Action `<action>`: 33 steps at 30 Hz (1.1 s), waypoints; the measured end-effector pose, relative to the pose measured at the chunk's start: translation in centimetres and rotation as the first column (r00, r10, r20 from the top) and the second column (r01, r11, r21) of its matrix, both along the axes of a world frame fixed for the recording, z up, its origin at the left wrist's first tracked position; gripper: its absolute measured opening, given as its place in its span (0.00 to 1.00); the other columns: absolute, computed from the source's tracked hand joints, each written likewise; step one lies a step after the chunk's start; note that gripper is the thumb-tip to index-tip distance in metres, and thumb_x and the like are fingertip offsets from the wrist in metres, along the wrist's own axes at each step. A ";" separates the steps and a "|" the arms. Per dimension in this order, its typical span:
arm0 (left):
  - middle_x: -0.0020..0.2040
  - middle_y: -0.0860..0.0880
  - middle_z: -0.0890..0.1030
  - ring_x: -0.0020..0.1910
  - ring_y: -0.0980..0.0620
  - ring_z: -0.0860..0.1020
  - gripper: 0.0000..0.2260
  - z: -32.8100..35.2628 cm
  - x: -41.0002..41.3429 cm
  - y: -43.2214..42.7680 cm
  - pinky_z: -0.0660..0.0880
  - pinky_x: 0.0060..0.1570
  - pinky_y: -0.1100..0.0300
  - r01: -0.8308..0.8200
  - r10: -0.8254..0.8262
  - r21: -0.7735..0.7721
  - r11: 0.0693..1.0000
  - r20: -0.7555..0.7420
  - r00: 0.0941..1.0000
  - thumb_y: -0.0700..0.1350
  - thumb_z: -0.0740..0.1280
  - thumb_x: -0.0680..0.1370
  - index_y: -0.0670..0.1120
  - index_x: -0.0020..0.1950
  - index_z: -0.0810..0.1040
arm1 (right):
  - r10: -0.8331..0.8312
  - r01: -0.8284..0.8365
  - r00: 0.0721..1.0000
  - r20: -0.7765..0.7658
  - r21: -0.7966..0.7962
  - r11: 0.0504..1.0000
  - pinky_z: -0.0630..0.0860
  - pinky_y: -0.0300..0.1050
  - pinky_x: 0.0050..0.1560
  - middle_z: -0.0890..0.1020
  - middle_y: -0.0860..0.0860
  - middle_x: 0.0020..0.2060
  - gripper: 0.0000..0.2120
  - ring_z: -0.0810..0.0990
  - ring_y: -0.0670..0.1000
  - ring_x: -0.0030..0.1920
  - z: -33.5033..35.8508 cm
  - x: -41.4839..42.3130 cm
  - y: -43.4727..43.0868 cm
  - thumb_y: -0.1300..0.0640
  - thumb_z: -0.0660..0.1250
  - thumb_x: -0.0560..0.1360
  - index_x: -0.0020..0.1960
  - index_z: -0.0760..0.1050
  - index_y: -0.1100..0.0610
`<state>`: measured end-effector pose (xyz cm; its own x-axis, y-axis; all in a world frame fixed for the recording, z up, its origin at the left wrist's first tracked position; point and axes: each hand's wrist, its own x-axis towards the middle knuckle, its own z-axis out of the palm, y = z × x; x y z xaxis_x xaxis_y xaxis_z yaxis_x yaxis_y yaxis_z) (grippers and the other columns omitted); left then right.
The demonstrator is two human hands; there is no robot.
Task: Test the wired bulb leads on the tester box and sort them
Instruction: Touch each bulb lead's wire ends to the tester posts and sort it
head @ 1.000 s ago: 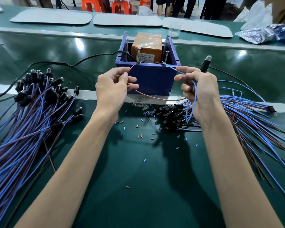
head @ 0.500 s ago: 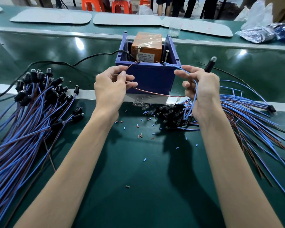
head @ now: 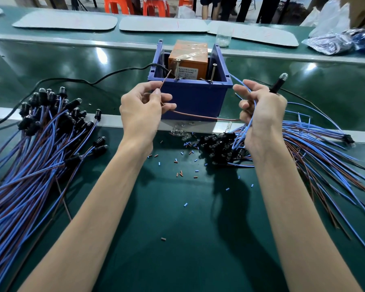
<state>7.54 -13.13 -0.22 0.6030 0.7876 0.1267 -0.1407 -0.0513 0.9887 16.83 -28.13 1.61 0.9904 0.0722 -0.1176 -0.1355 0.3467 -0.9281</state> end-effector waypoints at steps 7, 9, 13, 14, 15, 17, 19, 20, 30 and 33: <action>0.31 0.53 0.79 0.28 0.53 0.74 0.09 0.4 -0.7 0.0 0.70 0.35 0.61 0.357 -0.364 0.084 0.930 0.076 0.928 0.37 0.63 0.78 0.47 0.47 0.82 | 0.185 -0.184 0.953 0.240 -0.026 0.983 0.56 0.34 0.22 0.73 0.48 0.31 0.17 0.59 0.42 0.23 0.3 -0.5 -0.4 0.69 0.55 0.78 0.51 0.81 0.57; 0.31 0.53 0.79 0.28 0.54 0.73 0.07 0.4 -0.8 -0.1 0.70 0.34 0.63 0.453 -0.462 0.115 0.884 0.070 0.884 0.40 0.64 0.76 0.47 0.47 0.82 | 0.279 -0.268 0.928 0.247 -0.080 0.960 0.55 0.33 0.21 0.75 0.47 0.30 0.15 0.59 0.42 0.23 0.3 -0.8 -0.3 0.69 0.57 0.78 0.49 0.81 0.59; 0.31 0.53 0.79 0.30 0.55 0.72 0.08 0.5 -0.9 -0.4 0.71 0.32 0.66 0.510 -0.521 0.151 0.847 0.049 0.852 0.40 0.64 0.76 0.47 0.48 0.82 | 0.386 -0.367 0.897 0.214 -0.126 0.922 0.55 0.31 0.22 0.79 0.48 0.30 0.05 0.60 0.42 0.23 0.2 -1.3 -0.2 0.63 0.66 0.76 0.45 0.82 0.61; 0.31 0.53 0.79 0.30 0.55 0.72 0.08 0.4 -0.9 -0.4 0.70 0.32 0.66 0.510 -0.522 0.160 0.845 0.039 0.852 0.39 0.64 0.76 0.47 0.48 0.82 | 0.408 -0.388 0.884 0.227 -0.127 0.913 0.56 0.31 0.22 0.79 0.48 0.30 0.04 0.60 0.42 0.23 0.1 -1.3 -0.4 0.62 0.68 0.76 0.44 0.82 0.60; 0.31 0.54 0.79 0.30 0.55 0.72 0.09 0.4 -0.9 -0.3 0.71 0.32 0.66 0.506 -0.518 0.164 0.846 0.032 0.855 0.38 0.63 0.77 0.47 0.48 0.82 | 0.419 -0.402 0.874 0.246 -0.121 0.908 0.56 0.31 0.22 0.79 0.48 0.30 0.04 0.60 0.42 0.23 0.1 -1.3 -0.5 0.62 0.68 0.75 0.43 0.81 0.59; 0.31 0.54 0.79 0.30 0.55 0.72 0.10 0.3 -1.0 -0.3 0.71 0.32 0.66 0.496 -0.507 0.162 0.853 0.031 0.861 0.36 0.63 0.78 0.47 0.48 0.82 | 0.422 -0.410 0.867 0.265 -0.102 0.906 0.56 0.31 0.22 0.80 0.48 0.30 0.05 0.60 0.42 0.23 0.1 -1.2 -0.7 0.62 0.69 0.75 0.41 0.81 0.58; 0.31 0.54 0.79 0.30 0.55 0.72 0.09 0.4 -1.0 -0.4 0.71 0.32 0.66 0.495 -0.506 0.164 0.853 0.031 0.862 0.37 0.63 0.77 0.48 0.48 0.82 | 0.423 -0.405 0.863 0.277 -0.123 0.906 0.57 0.31 0.22 0.80 0.48 0.30 0.05 0.61 0.42 0.23 0.3 -1.2 -0.8 0.61 0.70 0.74 0.40 0.81 0.57; 0.31 0.54 0.79 0.30 0.54 0.72 0.09 0.4 -1.1 -0.4 0.71 0.32 0.65 0.498 -0.509 0.168 0.851 0.027 0.860 0.38 0.64 0.76 0.48 0.48 0.82 | 0.425 -0.396 0.858 0.289 -0.155 0.905 0.57 0.31 0.22 0.80 0.48 0.30 0.05 0.62 0.42 0.23 0.3 -1.2 -0.8 0.61 0.70 0.74 0.39 0.81 0.56; 0.30 0.54 0.79 0.26 0.58 0.73 0.11 1.0 -1.4 -0.6 0.68 0.30 0.71 0.492 -0.492 0.232 0.839 -0.066 0.868 0.34 0.63 0.79 0.47 0.47 0.82 | 0.360 -0.232 0.869 0.339 -0.365 0.902 0.62 0.30 0.24 0.78 0.51 0.29 0.09 0.70 0.40 0.22 0.3 -1.2 -0.4 0.63 0.71 0.73 0.35 0.78 0.55; 0.29 0.55 0.79 0.26 0.59 0.73 0.10 1.2 -1.5 -0.5 0.69 0.30 0.71 0.499 -0.491 0.262 0.826 -0.099 0.865 0.34 0.64 0.79 0.47 0.47 0.82 | 0.360 -0.233 0.879 0.313 -0.376 0.897 0.62 0.29 0.23 0.78 0.51 0.28 0.10 0.70 0.40 0.22 0.3 -1.2 -0.4 0.63 0.72 0.72 0.34 0.78 0.55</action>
<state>6.04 -13.60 0.98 0.9088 0.3195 0.2684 -0.1938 -0.2466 0.9495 15.61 -28.54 1.93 0.9025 0.3908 0.1807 0.1864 0.0236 -0.9822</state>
